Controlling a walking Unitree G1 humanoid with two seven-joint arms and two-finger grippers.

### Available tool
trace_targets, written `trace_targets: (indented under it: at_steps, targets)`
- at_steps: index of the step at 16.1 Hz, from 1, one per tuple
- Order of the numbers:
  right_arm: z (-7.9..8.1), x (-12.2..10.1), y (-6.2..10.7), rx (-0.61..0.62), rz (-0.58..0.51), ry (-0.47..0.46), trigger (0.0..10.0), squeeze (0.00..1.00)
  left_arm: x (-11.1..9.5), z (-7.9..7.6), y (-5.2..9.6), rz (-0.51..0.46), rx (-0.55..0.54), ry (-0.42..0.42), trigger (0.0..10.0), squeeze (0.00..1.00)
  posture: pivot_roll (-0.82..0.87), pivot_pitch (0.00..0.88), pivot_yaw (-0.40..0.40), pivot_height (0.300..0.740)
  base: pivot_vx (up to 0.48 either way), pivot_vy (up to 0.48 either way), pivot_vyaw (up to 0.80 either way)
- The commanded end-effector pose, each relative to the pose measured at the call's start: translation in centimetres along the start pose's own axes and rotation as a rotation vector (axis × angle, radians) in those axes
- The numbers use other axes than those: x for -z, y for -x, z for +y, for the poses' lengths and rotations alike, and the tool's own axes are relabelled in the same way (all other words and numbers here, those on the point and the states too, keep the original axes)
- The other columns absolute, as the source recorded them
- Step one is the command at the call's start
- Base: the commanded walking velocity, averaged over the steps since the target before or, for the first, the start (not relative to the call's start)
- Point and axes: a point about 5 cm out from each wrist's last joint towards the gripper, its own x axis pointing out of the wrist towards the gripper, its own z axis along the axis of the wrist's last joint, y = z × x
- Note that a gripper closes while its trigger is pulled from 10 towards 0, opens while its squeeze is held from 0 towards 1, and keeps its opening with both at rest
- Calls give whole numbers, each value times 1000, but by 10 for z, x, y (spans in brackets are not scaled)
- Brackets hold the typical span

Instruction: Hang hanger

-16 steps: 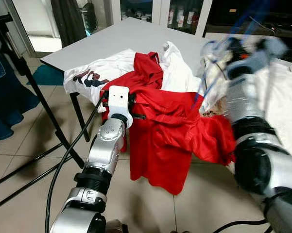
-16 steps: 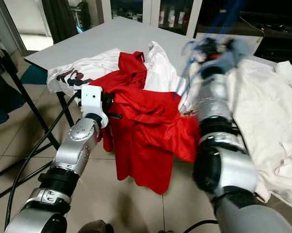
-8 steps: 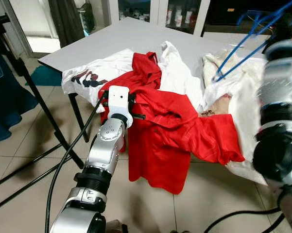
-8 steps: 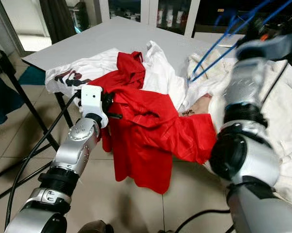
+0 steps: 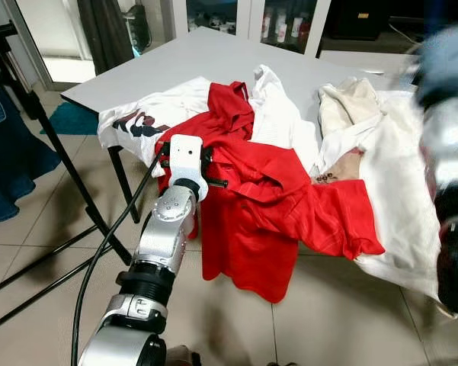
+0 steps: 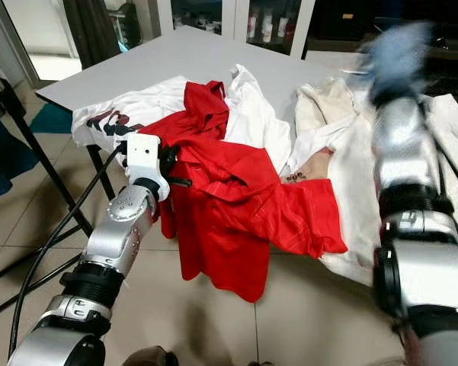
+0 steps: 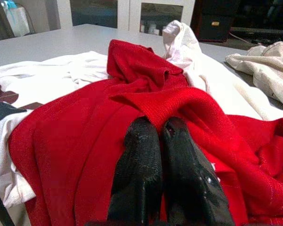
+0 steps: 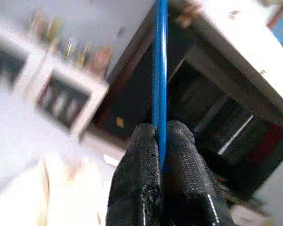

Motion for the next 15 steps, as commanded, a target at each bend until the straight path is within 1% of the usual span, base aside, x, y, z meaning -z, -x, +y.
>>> trace_targets:
  at_steps: [1,2,3,4,6,7,8,9,10,11,12,15]
  targets:
    - [-1,2,0,-2,3,71,10000,0,-4,-2,-2,-17,10,-7,10000,0,111,0,2,740,0,0,0]
    - [11,18,8,-84,52,224,10000,0,-4,-2,-2,-17,9,-7,10000,0,112,0,2,740,0,0,0]
    - [20,29,14,-140,82,327,10000,0,-4,-2,-2,-16,9,-8,10000,0,112,0,2,740,0,0,0]
    - [26,34,18,-167,82,390,10000,0,-4,-2,-2,-16,10,-8,10000,0,112,0,2,740,0,0,0]
    - [37,45,25,-222,89,544,10000,0,-5,-1,-2,-18,10,-9,10000,0,113,0,3,740,0,0,0]
    - [40,51,29,-253,107,594,10000,0,-5,-1,-3,-18,9,-9,10000,0,116,0,1,740,0,0,0]
    - [42,60,33,-283,149,625,10000,0,-5,-1,-3,-19,8,-9,10000,0,119,0,-1,740,0,0,0]
    - [42,63,34,-293,167,640,10000,0,-5,-1,-3,-19,7,-9,10000,0,119,0,-1,740,0,0,0]
    - [42,73,40,-323,242,633,10000,0,-5,0,-2,-20,4,-9,10000,0,121,0,-1,740,0,0,0]
    - [42,76,41,-329,260,623,10000,0,-5,0,-2,-20,4,-9,10000,0,121,0,-1,740,0,0,0]
    - [44,81,45,-362,290,618,10000,0,-5,0,-2,-20,3,-10,10000,0,122,0,-2,740,0,0,0]
    - [57,90,56,-447,341,554,10000,0,-5,0,-2,-20,5,-10,10000,0,119,0,-1,740,0,0,0]
